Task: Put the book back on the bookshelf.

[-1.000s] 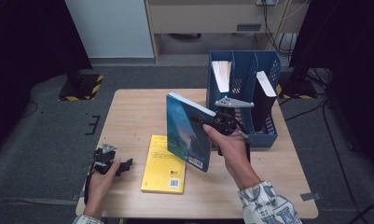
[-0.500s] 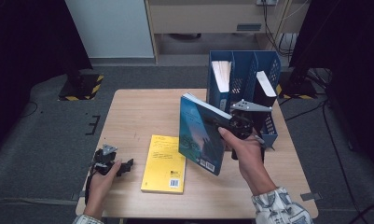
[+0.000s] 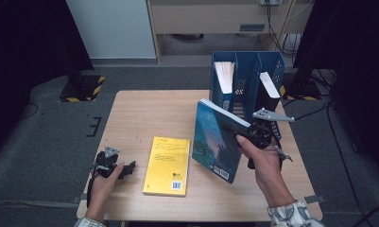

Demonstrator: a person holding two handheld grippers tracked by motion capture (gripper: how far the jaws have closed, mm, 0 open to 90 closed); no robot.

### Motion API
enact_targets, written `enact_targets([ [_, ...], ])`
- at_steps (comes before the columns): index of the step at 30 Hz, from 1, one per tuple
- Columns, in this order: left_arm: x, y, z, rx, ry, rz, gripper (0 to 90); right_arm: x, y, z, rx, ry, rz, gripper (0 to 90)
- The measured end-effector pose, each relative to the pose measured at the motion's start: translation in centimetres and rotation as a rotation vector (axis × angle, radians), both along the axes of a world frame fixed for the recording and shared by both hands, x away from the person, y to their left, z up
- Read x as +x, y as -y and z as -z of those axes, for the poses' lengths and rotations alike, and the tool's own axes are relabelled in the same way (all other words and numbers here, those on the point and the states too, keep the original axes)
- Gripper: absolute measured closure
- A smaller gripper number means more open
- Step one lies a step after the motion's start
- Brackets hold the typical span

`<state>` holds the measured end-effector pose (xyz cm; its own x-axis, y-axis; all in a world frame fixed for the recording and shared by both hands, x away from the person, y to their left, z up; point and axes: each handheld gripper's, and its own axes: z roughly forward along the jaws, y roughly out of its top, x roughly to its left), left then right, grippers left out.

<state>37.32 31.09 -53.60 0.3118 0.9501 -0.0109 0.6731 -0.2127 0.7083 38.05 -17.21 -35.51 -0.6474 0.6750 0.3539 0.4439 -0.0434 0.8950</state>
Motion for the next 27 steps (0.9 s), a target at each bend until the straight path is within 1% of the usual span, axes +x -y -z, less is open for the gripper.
enact_targets([
  [8,0.0,0.0,0.0,0.006,-0.001,0.002,3.2,-0.6,1.1,-0.2,-0.003,-0.002,0.016,73.1],
  [14,0.0,0.0,0.0,0.005,-0.001,0.002,3.3,-0.7,1.2,-1.5,0.013,0.01,0.018,73.1],
  [17,0.0,0.0,0.0,0.005,-0.001,0.002,3.3,-0.5,1.3,-2.2,0.018,-0.008,0.027,73.1],
  [23,0.0,0.1,0.0,0.006,-0.001,0.002,3.2,0.1,2.0,-2.9,0.069,-0.04,0.041,72.9],
  [27,0.0,0.0,0.0,0.006,-0.002,0.002,3.1,0.4,2.6,-3.2,0.095,-0.047,0.049,72.9],
])
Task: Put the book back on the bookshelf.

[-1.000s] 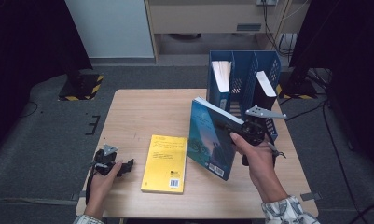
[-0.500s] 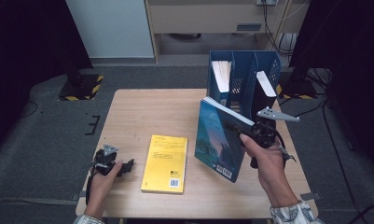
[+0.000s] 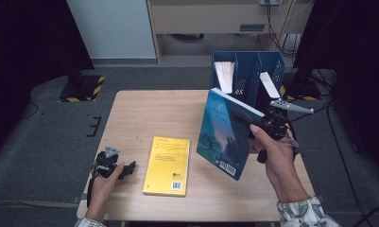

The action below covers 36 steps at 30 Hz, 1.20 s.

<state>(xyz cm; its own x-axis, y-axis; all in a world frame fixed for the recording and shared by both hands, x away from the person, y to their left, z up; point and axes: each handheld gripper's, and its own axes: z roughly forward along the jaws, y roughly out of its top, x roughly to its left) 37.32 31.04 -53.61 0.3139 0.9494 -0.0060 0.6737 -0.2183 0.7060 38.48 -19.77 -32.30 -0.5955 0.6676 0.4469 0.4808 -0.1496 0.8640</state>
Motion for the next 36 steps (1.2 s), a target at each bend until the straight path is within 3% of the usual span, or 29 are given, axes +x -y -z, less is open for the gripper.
enact_targets([
  [10,0.0,0.0,0.0,0.0,0.0,0.0,3.1,-0.2,1.2,-0.7,0.01,0.005,0.017,72.8],
  [25,0.0,0.0,0.0,0.006,0.0,0.003,3.0,-1.0,4.8,-1.6,0.012,0.011,0.095,72.8],
  [36,0.0,0.0,0.0,0.004,-0.001,0.004,2.7,-0.1,6.3,-2.6,0.01,0.019,0.166,72.6],
])
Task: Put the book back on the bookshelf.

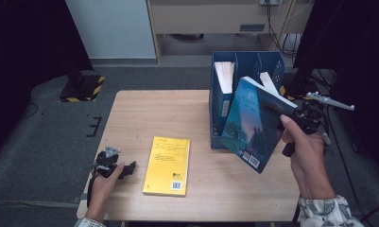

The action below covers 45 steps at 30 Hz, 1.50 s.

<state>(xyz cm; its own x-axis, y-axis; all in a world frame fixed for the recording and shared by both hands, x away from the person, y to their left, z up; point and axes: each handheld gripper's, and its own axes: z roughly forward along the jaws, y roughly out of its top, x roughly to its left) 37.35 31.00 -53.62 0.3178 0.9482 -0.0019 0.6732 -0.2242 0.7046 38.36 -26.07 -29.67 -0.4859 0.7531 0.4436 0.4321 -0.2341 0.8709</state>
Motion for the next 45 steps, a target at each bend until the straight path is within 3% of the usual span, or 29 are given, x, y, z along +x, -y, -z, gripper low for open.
enact_targets([
  [10,0.0,0.0,0.0,-0.002,0.0,0.002,2.7,2.1,0.4,-1.7,-0.077,0.008,0.078,72.6],
  [18,0.0,0.0,0.0,0.002,0.001,0.003,2.7,3.7,0.3,-2.0,-0.119,-0.003,0.136,72.8],
  [27,0.1,0.0,0.0,0.003,0.001,0.006,2.7,5.3,0.2,-1.7,-0.135,-0.021,0.178,72.8],
  [45,0.1,0.0,0.0,0.003,0.001,0.008,2.7,7.0,-0.4,-1.3,-0.151,-0.038,0.215,72.8],
])
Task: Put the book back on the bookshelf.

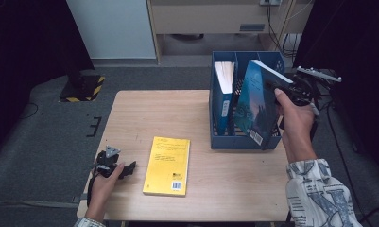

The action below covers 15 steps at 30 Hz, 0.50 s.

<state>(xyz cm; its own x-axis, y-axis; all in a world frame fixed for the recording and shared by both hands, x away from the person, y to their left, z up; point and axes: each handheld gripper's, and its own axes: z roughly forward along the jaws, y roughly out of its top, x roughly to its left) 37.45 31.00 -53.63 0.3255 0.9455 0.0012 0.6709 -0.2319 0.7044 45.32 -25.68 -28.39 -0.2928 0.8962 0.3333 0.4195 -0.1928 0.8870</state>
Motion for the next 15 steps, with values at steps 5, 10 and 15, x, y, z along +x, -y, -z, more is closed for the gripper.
enact_targets([
  [5,0.0,0.01,0.0,0.001,0.0,0.0,2.7,0.03,0.0,0.08,-0.006,-0.006,-0.003,72.8],
  [10,0.0,0.02,0.0,0.002,0.0,0.0,2.6,0.11,0.2,0.11,0.0,-0.009,0.018,72.8],
  [15,0.02,0.03,0.0,0.003,0.0,0.001,2.5,0.4,0.09,-0.07,-0.011,-0.004,0.041,72.8],
])
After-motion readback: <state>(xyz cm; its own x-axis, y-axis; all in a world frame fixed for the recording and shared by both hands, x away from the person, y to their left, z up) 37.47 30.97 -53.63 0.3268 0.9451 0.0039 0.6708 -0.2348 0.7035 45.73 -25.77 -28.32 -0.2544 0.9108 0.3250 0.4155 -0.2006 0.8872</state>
